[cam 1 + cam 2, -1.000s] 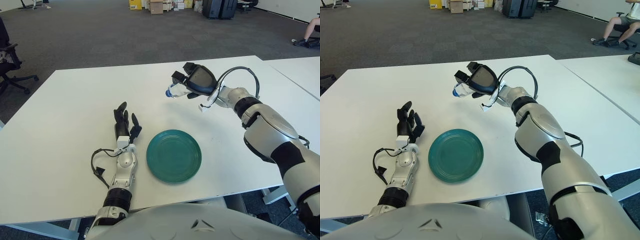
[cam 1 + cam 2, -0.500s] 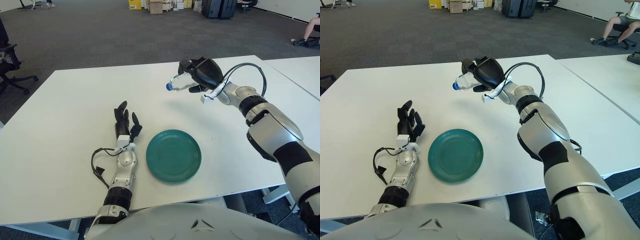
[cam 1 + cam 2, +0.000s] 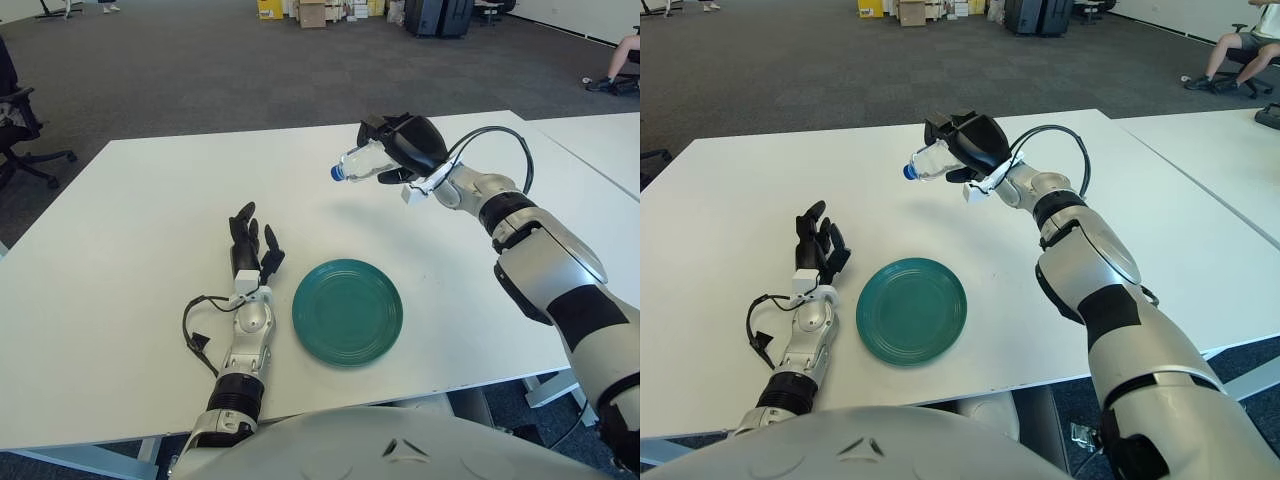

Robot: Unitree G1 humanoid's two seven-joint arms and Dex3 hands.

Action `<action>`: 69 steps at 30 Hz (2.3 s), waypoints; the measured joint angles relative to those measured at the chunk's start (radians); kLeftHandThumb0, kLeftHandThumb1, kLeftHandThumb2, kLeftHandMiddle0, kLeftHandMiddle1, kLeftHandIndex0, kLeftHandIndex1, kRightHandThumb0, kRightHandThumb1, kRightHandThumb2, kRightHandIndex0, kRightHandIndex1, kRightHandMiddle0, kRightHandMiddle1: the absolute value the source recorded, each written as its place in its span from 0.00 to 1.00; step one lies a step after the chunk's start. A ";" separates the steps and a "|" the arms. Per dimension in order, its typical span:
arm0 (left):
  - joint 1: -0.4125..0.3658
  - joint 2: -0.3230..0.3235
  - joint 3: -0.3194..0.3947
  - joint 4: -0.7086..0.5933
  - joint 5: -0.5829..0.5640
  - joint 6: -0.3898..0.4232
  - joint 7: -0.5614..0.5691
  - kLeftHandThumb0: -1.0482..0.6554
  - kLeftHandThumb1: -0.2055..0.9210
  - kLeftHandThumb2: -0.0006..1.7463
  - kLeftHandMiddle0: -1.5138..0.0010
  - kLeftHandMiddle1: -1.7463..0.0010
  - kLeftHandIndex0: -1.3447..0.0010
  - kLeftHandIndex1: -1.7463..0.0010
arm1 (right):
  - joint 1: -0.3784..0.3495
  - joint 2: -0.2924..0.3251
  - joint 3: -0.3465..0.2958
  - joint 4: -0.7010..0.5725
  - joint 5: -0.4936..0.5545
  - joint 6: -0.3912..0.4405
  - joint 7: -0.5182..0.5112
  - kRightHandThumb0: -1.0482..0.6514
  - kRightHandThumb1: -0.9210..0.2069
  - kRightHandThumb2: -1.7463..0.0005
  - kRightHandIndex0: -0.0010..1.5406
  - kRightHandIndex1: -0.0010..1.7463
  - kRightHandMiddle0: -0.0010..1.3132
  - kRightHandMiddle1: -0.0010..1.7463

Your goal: Put the bottle into the plate.

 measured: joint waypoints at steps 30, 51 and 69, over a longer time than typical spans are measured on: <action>-0.001 0.004 0.007 0.000 -0.002 0.000 -0.006 0.14 1.00 0.49 0.76 1.00 1.00 0.51 | 0.211 -0.123 -0.094 -0.418 0.028 -0.370 0.023 0.36 0.45 0.32 0.73 1.00 0.40 1.00; -0.006 0.009 0.010 0.000 -0.016 0.002 -0.024 0.14 1.00 0.49 0.76 1.00 1.00 0.52 | 0.357 -0.153 -0.112 -0.618 -0.034 -0.561 0.088 0.37 0.40 0.36 0.70 1.00 0.37 1.00; -0.010 0.011 0.010 0.001 -0.014 0.002 -0.024 0.13 1.00 0.50 0.76 1.00 1.00 0.51 | 0.443 -0.100 -0.146 -0.632 -0.162 -0.628 0.037 0.37 0.41 0.35 0.70 1.00 0.37 1.00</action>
